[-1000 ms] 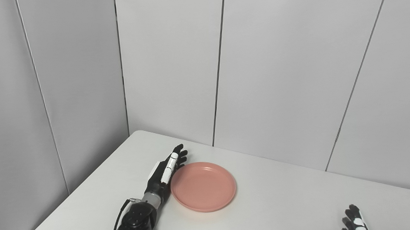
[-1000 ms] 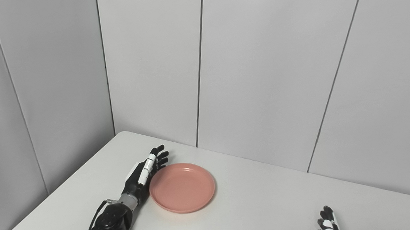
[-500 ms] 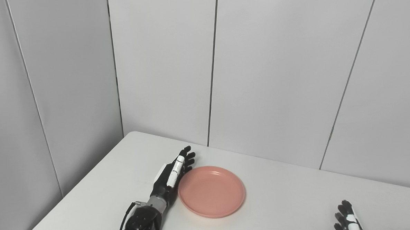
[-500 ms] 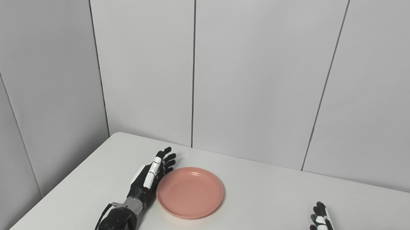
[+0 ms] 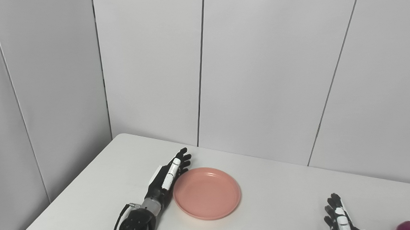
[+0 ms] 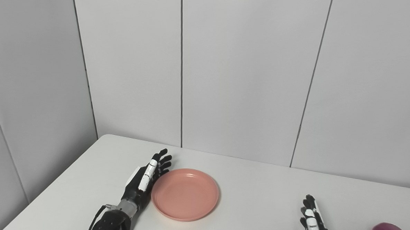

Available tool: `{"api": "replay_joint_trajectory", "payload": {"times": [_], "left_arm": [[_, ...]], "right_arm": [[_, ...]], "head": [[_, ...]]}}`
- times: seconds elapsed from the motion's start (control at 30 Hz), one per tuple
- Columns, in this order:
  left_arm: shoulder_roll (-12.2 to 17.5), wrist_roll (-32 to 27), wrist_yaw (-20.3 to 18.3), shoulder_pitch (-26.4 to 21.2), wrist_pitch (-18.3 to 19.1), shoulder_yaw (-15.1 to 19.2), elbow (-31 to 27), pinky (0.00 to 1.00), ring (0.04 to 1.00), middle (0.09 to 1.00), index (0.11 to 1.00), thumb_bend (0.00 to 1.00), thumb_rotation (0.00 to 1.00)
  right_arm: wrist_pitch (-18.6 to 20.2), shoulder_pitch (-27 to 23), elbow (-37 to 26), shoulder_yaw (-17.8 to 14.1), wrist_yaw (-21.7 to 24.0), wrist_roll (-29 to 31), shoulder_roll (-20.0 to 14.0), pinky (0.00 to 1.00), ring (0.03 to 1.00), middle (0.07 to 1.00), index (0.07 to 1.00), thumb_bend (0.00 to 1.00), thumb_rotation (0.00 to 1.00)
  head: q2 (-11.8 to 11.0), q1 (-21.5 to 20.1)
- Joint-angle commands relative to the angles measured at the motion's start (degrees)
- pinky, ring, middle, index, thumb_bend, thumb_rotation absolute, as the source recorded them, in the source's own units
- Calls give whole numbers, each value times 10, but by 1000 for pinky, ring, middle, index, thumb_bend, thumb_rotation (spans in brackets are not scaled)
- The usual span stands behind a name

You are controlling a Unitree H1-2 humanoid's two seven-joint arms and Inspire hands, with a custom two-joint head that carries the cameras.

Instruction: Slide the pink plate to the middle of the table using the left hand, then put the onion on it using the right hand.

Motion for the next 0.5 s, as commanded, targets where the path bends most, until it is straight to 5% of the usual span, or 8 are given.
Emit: {"api": "replay_joint_trajectory", "payload": {"times": [0.0, 0.47], "left_arm": [[-8, 4, 0, -10, -10, -6, 1, 935, 931, 933, 931, 697, 1000], [-16, 11, -6, -5, 10, -23, -21, 916, 935, 937, 938, 689, 1000]], "right_arm": [[-20, -24, -24, -1, -4, -2, 4, 1000, 1000, 1000, 1000, 469, 1000], [1, -32, -36, 5, -18, -15, 14, 1000, 1000, 1000, 1000, 528, 1000]], "head": [[3, -5], [22, -50]]}}
